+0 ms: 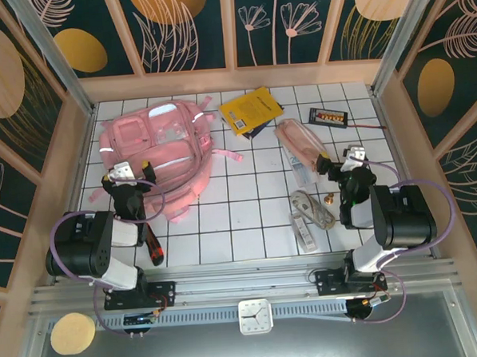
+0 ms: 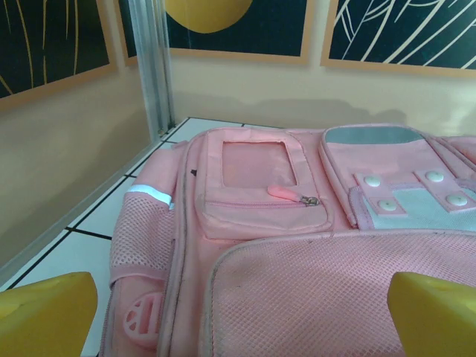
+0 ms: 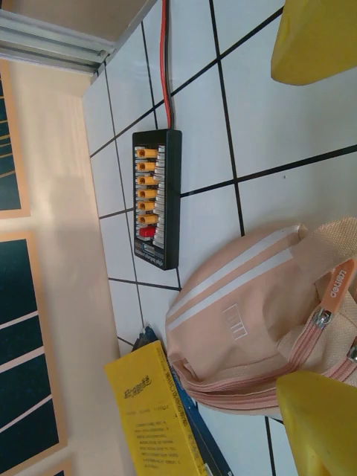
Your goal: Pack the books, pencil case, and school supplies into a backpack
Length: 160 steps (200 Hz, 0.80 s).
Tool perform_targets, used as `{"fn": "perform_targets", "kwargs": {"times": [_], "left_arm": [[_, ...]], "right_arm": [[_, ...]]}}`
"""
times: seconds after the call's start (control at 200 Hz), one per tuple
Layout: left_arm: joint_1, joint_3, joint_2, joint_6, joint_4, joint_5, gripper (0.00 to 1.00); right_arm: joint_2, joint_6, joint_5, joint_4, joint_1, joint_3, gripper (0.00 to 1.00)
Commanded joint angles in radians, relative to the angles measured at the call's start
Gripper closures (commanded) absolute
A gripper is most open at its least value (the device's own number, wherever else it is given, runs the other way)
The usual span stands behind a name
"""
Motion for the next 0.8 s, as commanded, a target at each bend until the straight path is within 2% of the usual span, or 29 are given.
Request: {"fn": "perform_targets", "kwargs": {"times": [0.0,0.65,0.736,0.796], "left_arm": [[0.007,0.007,-0.001,-0.018,0.023,-0.005,0.01],[0.007,0.009,-0.003,-0.020,0.023,-0.005,0.01],[0.007,0.039,-0.048,-0.018,-0.056,-0.011,0.01],[0.007,0.132,-0.136,-0.049,-0.325,-0.054,0.01]], "right_arm": [[0.007,0.009,0.023,0.062,0.005,-0.007,0.01],[0.009,0.010,0.023,0.057,0.005,-0.003,0.01],[-0.003,0.012,0.011,0.043,-0.001,-0.001,0.01],[-0.091,0.015,0.063,-0.100,0.012,0.038,0.01]]}}
